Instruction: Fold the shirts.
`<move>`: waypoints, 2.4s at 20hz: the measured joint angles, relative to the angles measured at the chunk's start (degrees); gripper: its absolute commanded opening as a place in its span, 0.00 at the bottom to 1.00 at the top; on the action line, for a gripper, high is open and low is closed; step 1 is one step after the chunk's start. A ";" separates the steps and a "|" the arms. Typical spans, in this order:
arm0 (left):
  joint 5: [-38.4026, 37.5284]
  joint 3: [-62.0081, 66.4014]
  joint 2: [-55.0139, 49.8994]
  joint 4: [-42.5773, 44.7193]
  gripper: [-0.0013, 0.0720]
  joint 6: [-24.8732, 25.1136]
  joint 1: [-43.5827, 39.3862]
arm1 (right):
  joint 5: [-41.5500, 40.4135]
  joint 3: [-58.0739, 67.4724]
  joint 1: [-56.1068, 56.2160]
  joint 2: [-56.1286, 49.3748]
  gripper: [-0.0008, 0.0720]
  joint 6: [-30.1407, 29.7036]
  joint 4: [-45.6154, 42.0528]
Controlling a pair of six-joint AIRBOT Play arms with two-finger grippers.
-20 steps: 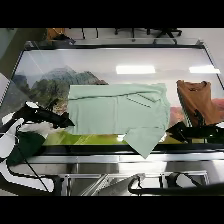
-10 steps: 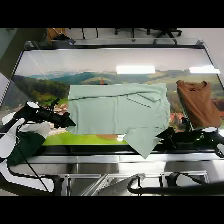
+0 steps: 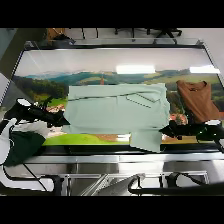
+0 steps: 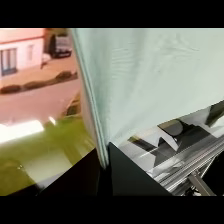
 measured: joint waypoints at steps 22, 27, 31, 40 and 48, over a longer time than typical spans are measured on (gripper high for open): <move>6.08 20.52 -4.81 7.43 0.04 -8.07 -5.16 | -23.41 23.28 11.72 -15.04 0.04 -23.47 17.18; 3.96 28.17 -14.23 7.19 0.16 -8.70 -6.05 | -25.99 29.14 12.55 -23.52 0.58 -26.18 17.18; 0.63 34.01 -16.85 6.80 0.96 -9.55 -6.21 | -23.34 30.86 9.79 -24.04 0.92 -24.22 13.44; -6.38 47.45 -17.70 6.75 0.96 -12.83 -5.53 | -16.04 31.56 9.27 -28.30 0.91 -21.24 12.70; -8.37 51.25 -17.70 6.58 0.07 -14.08 -12.90 | -14.03 31.47 11.98 -30.80 0.03 -20.79 11.39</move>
